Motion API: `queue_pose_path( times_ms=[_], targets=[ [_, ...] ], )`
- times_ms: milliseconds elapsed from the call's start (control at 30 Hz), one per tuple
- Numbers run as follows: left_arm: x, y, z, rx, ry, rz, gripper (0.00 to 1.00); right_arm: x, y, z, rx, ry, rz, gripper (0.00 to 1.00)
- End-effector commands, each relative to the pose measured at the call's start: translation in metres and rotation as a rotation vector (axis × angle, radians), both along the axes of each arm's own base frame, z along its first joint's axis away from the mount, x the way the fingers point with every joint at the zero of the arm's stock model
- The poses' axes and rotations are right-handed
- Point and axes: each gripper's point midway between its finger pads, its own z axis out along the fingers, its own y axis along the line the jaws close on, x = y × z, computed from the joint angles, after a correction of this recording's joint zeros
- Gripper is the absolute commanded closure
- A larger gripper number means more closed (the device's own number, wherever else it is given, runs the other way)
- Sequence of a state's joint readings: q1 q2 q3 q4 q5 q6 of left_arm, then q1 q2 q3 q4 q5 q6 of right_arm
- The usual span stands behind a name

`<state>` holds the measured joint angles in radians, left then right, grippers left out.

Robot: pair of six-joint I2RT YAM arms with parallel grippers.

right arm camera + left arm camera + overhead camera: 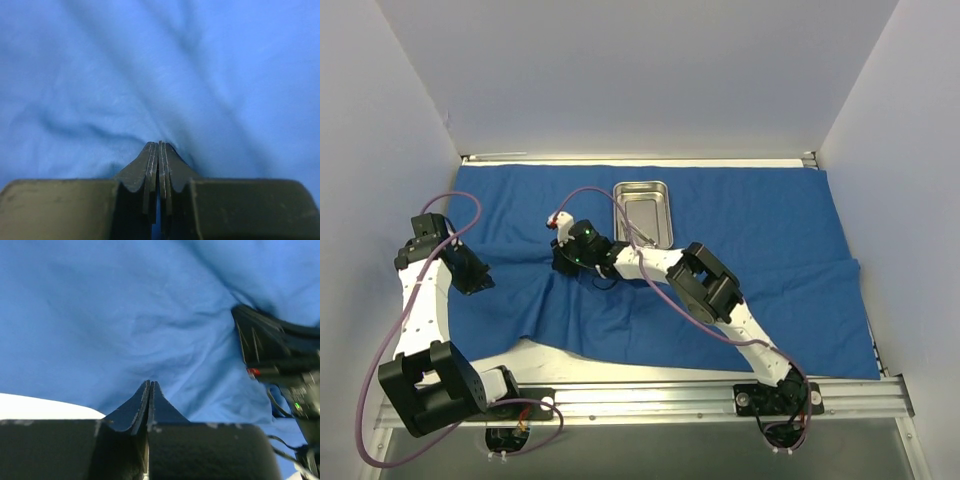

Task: Open and lay out the surgical kit
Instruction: Smooth out the surgical kit at the center of the board.

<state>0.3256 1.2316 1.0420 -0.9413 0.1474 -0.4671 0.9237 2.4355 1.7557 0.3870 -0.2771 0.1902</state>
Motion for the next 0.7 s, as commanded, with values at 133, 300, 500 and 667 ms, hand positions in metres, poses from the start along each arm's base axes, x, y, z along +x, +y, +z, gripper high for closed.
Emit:
queue_pose_path(
  times_ms=[133, 300, 500, 667],
  targets=[
    [0.015, 0.004, 0.002, -0.044, -0.026, 0.068, 0.98, -0.077, -0.008, 0.023, 0.015, 0.102, 0.169, 0.92],
    [0.012, -0.003, -0.024, -0.114, 0.045, 0.115, 0.98, -0.078, -0.023, 0.115, 0.161, 0.075, 0.124, 0.62],
    [0.009, 0.001, -0.032, -0.103, 0.094, 0.14, 0.98, -0.082, -0.073, 0.189, 0.176, 0.061, 0.046, 0.49],
    [-0.006, 0.016, -0.066, -0.035, 0.256, 0.169, 0.98, -0.066, -0.142, 0.239, 0.2, 0.113, -0.062, 0.49]
  ],
)
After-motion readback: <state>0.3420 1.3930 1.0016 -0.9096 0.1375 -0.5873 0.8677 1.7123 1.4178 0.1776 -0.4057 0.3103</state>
